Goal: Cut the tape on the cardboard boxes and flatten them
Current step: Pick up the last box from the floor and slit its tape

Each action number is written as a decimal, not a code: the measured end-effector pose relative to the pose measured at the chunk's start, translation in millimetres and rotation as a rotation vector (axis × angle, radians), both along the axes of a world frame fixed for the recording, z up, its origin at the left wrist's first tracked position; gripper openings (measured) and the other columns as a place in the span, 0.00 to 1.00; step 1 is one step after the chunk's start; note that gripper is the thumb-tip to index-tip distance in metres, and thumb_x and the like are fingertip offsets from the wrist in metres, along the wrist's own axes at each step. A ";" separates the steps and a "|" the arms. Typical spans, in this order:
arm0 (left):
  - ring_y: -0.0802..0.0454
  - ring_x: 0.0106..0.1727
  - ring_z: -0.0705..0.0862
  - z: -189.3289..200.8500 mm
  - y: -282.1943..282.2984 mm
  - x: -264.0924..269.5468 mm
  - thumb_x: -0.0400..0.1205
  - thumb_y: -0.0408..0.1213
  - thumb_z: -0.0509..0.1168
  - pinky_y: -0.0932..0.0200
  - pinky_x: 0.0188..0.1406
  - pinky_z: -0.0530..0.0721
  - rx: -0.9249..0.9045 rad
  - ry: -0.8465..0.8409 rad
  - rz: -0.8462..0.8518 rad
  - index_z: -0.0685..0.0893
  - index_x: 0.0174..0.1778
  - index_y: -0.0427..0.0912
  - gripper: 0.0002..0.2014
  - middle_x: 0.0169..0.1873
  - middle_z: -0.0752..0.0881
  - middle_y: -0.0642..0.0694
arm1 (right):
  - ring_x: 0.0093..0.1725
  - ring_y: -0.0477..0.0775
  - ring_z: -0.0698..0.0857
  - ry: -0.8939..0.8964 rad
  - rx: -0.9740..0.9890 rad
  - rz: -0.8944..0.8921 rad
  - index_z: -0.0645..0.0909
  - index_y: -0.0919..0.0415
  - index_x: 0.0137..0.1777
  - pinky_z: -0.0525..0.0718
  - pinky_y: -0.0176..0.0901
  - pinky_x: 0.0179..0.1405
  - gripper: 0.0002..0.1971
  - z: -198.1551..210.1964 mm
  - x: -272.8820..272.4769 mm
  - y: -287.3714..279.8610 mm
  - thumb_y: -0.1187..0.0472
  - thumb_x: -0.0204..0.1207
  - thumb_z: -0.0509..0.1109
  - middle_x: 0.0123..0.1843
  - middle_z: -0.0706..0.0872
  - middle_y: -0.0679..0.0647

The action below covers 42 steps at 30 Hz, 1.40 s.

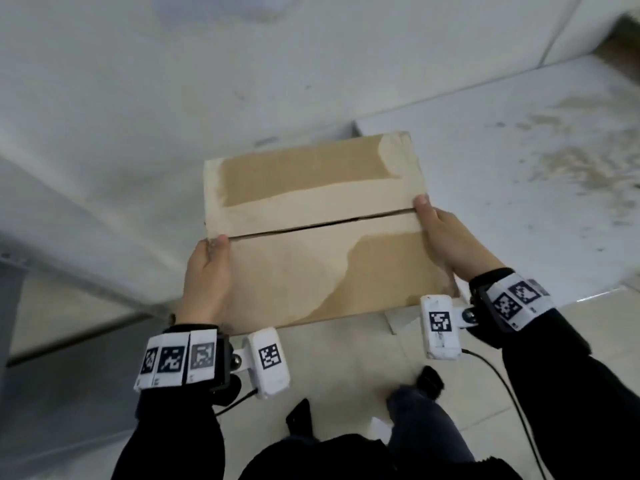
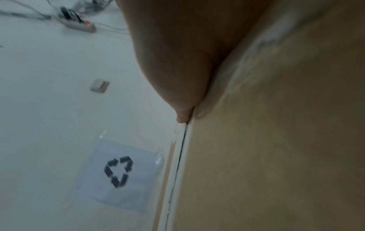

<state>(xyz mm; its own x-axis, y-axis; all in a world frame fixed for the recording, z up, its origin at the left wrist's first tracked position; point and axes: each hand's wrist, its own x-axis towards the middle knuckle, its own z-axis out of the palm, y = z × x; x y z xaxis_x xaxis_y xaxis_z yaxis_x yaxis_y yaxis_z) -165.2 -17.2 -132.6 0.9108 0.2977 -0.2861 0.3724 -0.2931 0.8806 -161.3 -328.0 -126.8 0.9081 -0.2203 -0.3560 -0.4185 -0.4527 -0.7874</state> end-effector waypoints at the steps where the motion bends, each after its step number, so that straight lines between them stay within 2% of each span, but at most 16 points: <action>1: 0.48 0.54 0.81 12.4 -26.6 6.1 0.88 0.48 0.52 0.54 0.55 0.75 -0.009 -0.032 -0.020 0.78 0.59 0.40 0.17 0.54 0.83 0.45 | 0.64 0.58 0.80 -0.030 -0.001 -0.012 0.77 0.60 0.70 0.76 0.54 0.68 0.32 9.5 3.6 -26.9 0.37 0.83 0.46 0.66 0.81 0.59; 5: 0.54 0.50 0.83 32.0 -142.5 30.1 0.89 0.48 0.51 0.54 0.51 0.81 -0.110 -0.127 -0.058 0.78 0.61 0.42 0.17 0.50 0.85 0.48 | 0.57 0.55 0.81 -0.111 -0.004 -0.024 0.79 0.60 0.66 0.77 0.46 0.56 0.31 38.2 23.1 -143.1 0.37 0.83 0.46 0.59 0.82 0.56; 7: 0.55 0.48 0.83 33.0 -202.3 41.0 0.88 0.47 0.52 0.54 0.53 0.81 -0.151 -0.116 -0.055 0.78 0.60 0.43 0.15 0.48 0.84 0.50 | 0.57 0.57 0.82 -0.114 -0.027 -0.023 0.79 0.60 0.66 0.78 0.49 0.59 0.32 47.2 36.4 -200.8 0.36 0.82 0.47 0.60 0.82 0.57; 8: 0.54 0.49 0.83 30.5 -231.3 46.3 0.87 0.46 0.54 0.53 0.57 0.81 -0.163 -0.107 -0.056 0.78 0.58 0.43 0.13 0.47 0.84 0.50 | 0.59 0.59 0.81 -0.108 -0.050 -0.043 0.79 0.61 0.66 0.78 0.51 0.62 0.33 48.5 43.5 -229.7 0.35 0.82 0.47 0.61 0.82 0.58; 10: 0.49 0.54 0.83 20.8 -283.8 52.0 0.83 0.46 0.56 0.46 0.66 0.78 -0.154 -0.060 -0.080 0.78 0.51 0.48 0.09 0.49 0.83 0.48 | 0.59 0.58 0.81 -0.089 -0.073 -0.090 0.79 0.62 0.66 0.76 0.51 0.65 0.33 47.9 50.4 -281.4 0.36 0.82 0.49 0.61 0.82 0.59; 12: 0.44 0.59 0.82 16.5 -330.9 57.7 0.79 0.45 0.56 0.41 0.68 0.77 -0.161 -0.009 -0.101 0.77 0.47 0.50 0.07 0.52 0.84 0.45 | 0.58 0.58 0.80 -0.061 -0.060 -0.103 0.79 0.64 0.65 0.76 0.49 0.63 0.32 45.8 59.0 -329.0 0.37 0.83 0.49 0.60 0.82 0.60; 15: 0.43 0.62 0.81 14.6 -388.4 68.1 0.83 0.41 0.55 0.43 0.69 0.75 -0.125 0.031 -0.108 0.76 0.55 0.45 0.08 0.58 0.82 0.42 | 0.58 0.59 0.81 -0.030 -0.055 -0.112 0.79 0.64 0.65 0.78 0.50 0.63 0.33 39.1 71.0 -384.5 0.36 0.82 0.50 0.63 0.82 0.62; 18: 0.44 0.64 0.78 13.5 -433.6 79.2 0.85 0.39 0.53 0.48 0.69 0.74 -0.078 0.080 -0.113 0.72 0.68 0.40 0.17 0.62 0.79 0.42 | 0.55 0.56 0.79 -0.005 -0.039 -0.113 0.78 0.65 0.67 0.76 0.44 0.55 0.31 31.8 81.7 -422.5 0.39 0.84 0.50 0.61 0.81 0.62; 20: 0.44 0.64 0.76 11.8 -455.9 87.3 0.84 0.39 0.53 0.48 0.68 0.74 -0.072 0.115 -0.126 0.69 0.73 0.39 0.20 0.63 0.76 0.43 | 0.52 0.55 0.78 0.020 -0.034 -0.113 0.78 0.65 0.66 0.74 0.43 0.53 0.30 30.1 87.9 -441.2 0.40 0.84 0.49 0.57 0.80 0.60; 26: 0.43 0.64 0.78 -7.2 -494.7 108.5 0.81 0.41 0.56 0.44 0.68 0.77 -0.097 0.165 -0.162 0.69 0.73 0.41 0.23 0.65 0.78 0.43 | 0.63 0.64 0.80 0.106 -0.061 -0.101 0.79 0.67 0.65 0.74 0.54 0.70 0.35 12.0 113.7 -486.9 0.35 0.82 0.50 0.66 0.80 0.64; 30: 0.42 0.66 0.77 -13.1 -506.0 116.5 0.85 0.40 0.54 0.42 0.69 0.76 -0.034 0.163 -0.126 0.66 0.75 0.42 0.21 0.67 0.77 0.43 | 0.62 0.64 0.81 0.124 0.032 -0.099 0.78 0.65 0.66 0.76 0.57 0.69 0.34 -7.5 126.6 -503.0 0.34 0.80 0.52 0.66 0.81 0.63; 32: 0.42 0.67 0.77 -15.0 -507.2 121.5 0.86 0.40 0.53 0.42 0.70 0.75 0.027 0.160 -0.127 0.67 0.75 0.42 0.20 0.68 0.76 0.42 | 0.61 0.62 0.82 0.147 0.104 -0.047 0.76 0.63 0.69 0.78 0.58 0.67 0.33 -11.5 127.7 -508.2 0.35 0.81 0.52 0.66 0.82 0.61; 34: 0.41 0.68 0.76 -11.0 -509.4 129.3 0.87 0.40 0.53 0.48 0.70 0.73 0.122 0.151 -0.157 0.68 0.74 0.41 0.19 0.70 0.76 0.41 | 0.61 0.60 0.83 0.186 0.239 -0.005 0.70 0.58 0.74 0.81 0.58 0.64 0.29 -13.0 127.0 -514.6 0.39 0.83 0.53 0.67 0.81 0.58; 37: 0.39 0.71 0.74 4.5 -522.7 142.3 0.87 0.40 0.54 0.53 0.67 0.70 0.330 0.143 -0.213 0.69 0.75 0.39 0.20 0.72 0.75 0.38 | 0.61 0.58 0.82 0.224 0.388 -0.009 0.68 0.50 0.71 0.80 0.61 0.64 0.19 -19.9 116.7 -525.3 0.43 0.86 0.50 0.65 0.82 0.54; 40: 0.37 0.74 0.72 19.8 -540.9 151.2 0.87 0.40 0.56 0.51 0.70 0.68 0.490 0.126 -0.187 0.63 0.80 0.40 0.25 0.74 0.72 0.35 | 0.68 0.59 0.77 0.258 0.454 0.009 0.61 0.44 0.78 0.78 0.65 0.63 0.25 -32.1 103.5 -538.8 0.39 0.83 0.51 0.72 0.75 0.51; 42: 0.38 0.76 0.68 27.6 -555.6 139.3 0.86 0.41 0.58 0.48 0.73 0.66 0.560 0.039 -0.134 0.61 0.81 0.39 0.27 0.76 0.69 0.35 | 0.76 0.64 0.68 0.281 0.493 0.020 0.55 0.42 0.81 0.72 0.72 0.68 0.33 -39.7 103.0 -551.8 0.32 0.78 0.55 0.80 0.65 0.50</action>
